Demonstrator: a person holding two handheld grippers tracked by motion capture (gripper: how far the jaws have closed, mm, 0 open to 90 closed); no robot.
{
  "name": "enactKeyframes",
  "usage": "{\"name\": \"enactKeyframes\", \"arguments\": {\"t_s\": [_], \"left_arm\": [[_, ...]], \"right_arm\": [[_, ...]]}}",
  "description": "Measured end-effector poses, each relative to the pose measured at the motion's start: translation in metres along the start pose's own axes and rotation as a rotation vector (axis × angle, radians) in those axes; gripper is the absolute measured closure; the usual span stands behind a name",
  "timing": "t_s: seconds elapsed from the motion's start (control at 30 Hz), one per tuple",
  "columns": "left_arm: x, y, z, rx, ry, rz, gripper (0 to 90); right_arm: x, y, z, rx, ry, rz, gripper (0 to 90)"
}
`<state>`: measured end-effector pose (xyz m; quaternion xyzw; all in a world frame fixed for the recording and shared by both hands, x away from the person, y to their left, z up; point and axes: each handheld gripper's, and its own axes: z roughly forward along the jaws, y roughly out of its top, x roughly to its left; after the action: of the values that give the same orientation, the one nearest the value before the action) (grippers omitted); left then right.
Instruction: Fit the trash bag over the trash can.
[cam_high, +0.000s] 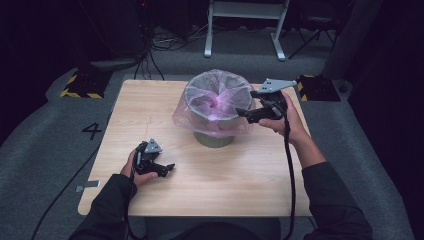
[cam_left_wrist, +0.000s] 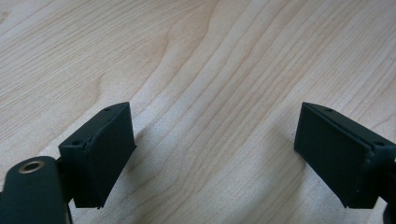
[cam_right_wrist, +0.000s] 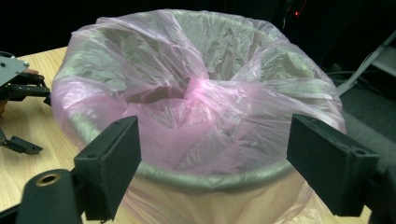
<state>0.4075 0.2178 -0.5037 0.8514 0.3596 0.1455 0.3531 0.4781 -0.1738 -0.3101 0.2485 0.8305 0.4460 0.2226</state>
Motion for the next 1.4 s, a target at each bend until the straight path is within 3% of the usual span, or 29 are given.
{"name": "enactKeyframes", "arguments": {"t_s": [0.53,1.13,1.4], "left_arm": [[0.000,0.000,0.000,0.000,0.000,0.000,12.1],[0.000,0.000,0.000,0.000,0.000,0.000,12.0],[0.000,0.000,0.000,0.000,0.000,0.000,12.1]], "right_arm": [[0.013,-0.021,-0.021,0.007,-0.008,-0.028,18.3],[0.028,-0.055,-0.015,0.111,-0.004,-0.071,18.3],[0.034,-0.079,-0.007,0.184,-0.009,-0.086,18.2]]}}
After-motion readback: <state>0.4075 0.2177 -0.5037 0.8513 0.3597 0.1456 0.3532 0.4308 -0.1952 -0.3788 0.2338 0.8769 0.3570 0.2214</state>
